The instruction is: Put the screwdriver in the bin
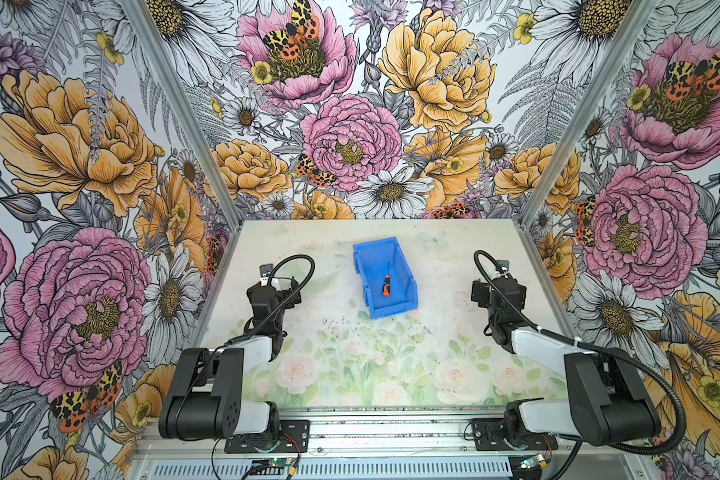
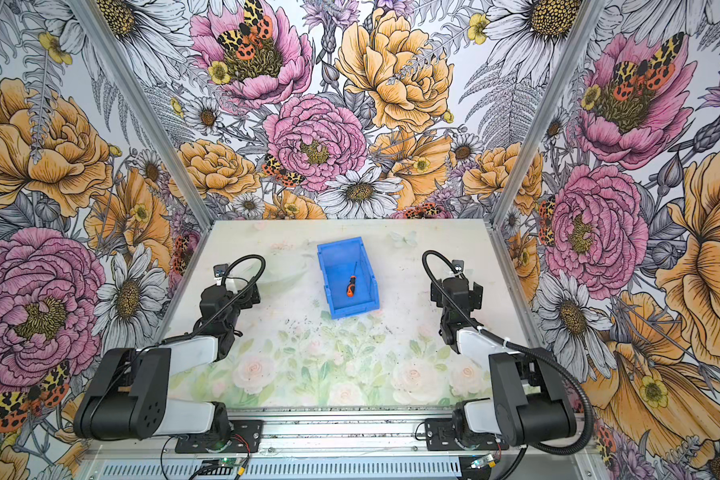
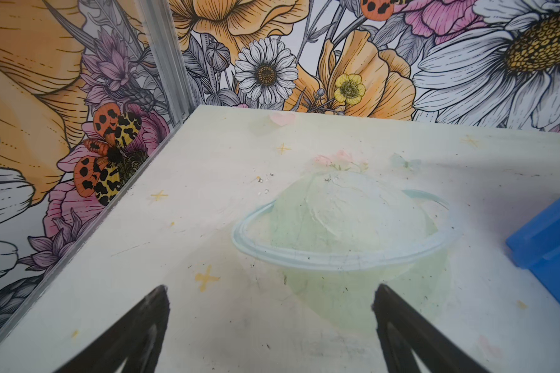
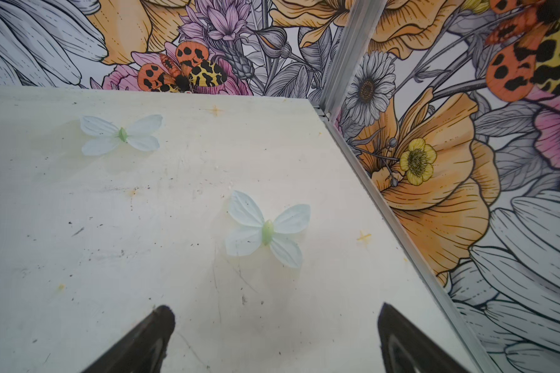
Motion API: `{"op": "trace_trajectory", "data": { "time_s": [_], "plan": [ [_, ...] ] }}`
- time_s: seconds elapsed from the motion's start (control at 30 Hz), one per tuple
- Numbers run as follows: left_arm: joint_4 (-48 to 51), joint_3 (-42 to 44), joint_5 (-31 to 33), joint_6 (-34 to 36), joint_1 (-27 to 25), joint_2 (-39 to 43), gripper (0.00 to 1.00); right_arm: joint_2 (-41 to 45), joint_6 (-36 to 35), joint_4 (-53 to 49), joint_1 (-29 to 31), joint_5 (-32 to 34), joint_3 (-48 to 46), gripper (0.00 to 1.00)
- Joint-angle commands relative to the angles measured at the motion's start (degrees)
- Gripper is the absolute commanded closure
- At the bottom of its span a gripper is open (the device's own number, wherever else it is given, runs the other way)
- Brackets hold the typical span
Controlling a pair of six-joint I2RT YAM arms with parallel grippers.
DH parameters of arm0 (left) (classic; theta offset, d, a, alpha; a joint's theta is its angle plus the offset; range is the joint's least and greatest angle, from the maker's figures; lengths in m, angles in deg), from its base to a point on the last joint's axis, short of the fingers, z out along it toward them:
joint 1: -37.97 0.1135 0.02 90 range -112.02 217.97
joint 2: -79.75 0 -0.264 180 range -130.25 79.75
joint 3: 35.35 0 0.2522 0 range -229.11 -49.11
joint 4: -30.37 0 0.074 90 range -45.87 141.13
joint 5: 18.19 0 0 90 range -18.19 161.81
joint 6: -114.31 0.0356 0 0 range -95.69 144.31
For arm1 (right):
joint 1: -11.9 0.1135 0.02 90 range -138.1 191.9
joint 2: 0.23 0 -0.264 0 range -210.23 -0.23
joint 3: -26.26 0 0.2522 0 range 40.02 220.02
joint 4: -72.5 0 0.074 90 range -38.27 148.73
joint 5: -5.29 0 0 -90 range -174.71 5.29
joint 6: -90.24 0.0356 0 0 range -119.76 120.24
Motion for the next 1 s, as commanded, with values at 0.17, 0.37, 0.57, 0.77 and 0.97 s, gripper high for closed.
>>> {"op": "trace_trajectory", "data": {
  "time_s": [0.17,0.37,0.57,0.77,0.97],
  "plan": [
    [-12.48,-0.13,-8.21,-0.61,3.23,-6.53,0.01,-6.63,0.10,14.67,-2.18,-5.40,-0.31,0.00],
    [-12.33,-0.19,-7.86,-0.62,3.11,-6.54,0.01,-8.33,2.30,22.99,-5.16,-9.80,-4.50,0.00],
    [-13.10,0.14,-7.65,-0.58,3.02,-6.71,0.01,-8.91,1.80,24.39,-5.04,-9.72,-4.81,0.00],
    [-12.96,0.05,-7.12,-0.15,2.53,-6.71,0.01,-8.64,1.89,24.13,-4.96,-9.55,-4.87,0.00],
    [-12.96,0.03,-6.79,-0.01,2.29,-6.71,0.01,-8.52,1.86,24.12,-5.02,-9.56,-4.99,0.01]
  ]
}}
